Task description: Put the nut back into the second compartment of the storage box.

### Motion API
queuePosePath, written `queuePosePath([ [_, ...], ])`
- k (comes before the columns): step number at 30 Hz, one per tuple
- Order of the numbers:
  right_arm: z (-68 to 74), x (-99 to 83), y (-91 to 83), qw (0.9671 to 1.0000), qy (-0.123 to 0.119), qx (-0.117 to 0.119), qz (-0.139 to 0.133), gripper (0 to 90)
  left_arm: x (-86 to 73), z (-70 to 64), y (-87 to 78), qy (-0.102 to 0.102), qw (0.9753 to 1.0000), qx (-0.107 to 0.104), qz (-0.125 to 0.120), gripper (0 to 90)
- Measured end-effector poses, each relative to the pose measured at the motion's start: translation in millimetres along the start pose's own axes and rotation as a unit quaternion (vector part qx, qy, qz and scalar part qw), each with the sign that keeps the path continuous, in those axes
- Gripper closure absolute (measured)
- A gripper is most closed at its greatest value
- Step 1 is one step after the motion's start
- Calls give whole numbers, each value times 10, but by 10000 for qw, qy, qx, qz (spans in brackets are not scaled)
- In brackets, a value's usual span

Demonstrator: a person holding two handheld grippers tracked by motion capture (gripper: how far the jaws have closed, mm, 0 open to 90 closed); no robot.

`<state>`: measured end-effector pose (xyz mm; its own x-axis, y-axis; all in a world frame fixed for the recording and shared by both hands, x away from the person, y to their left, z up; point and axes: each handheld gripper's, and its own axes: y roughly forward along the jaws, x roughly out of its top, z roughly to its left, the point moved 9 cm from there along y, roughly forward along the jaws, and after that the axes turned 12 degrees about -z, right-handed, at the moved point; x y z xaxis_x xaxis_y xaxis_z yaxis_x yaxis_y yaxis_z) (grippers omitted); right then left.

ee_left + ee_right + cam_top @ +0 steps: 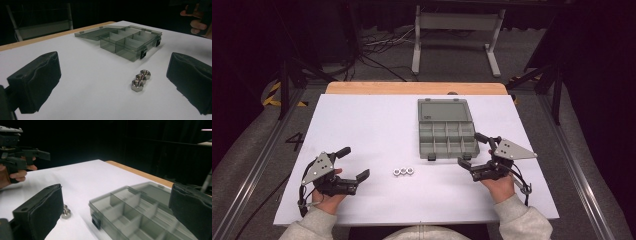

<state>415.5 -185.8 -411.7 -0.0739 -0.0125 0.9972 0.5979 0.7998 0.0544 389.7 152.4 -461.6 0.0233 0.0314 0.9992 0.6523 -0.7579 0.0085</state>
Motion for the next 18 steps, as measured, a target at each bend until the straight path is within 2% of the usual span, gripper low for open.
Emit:
queuePosePath([
  [3, 98, 12, 172, 9996, 61, 225, 129, 0, 14, -2, -15, -104, 9999, -60, -61, 1],
  [8, 280, 73, 415, 9974, -75, 665, 253, 13, 5, 1, -20, -26, 10000, -33, -35, 1],
  [11, 354, 150, 553, 9960, -46, 853, 271, 13, 11, -15, -22, -6, 10000, -49, -32, 1],
  [18, 471, 258, 780, 9931, -181, 1074, 429, 4, 11, -5, -29, -20, 10000, -40, -25, 0],
])
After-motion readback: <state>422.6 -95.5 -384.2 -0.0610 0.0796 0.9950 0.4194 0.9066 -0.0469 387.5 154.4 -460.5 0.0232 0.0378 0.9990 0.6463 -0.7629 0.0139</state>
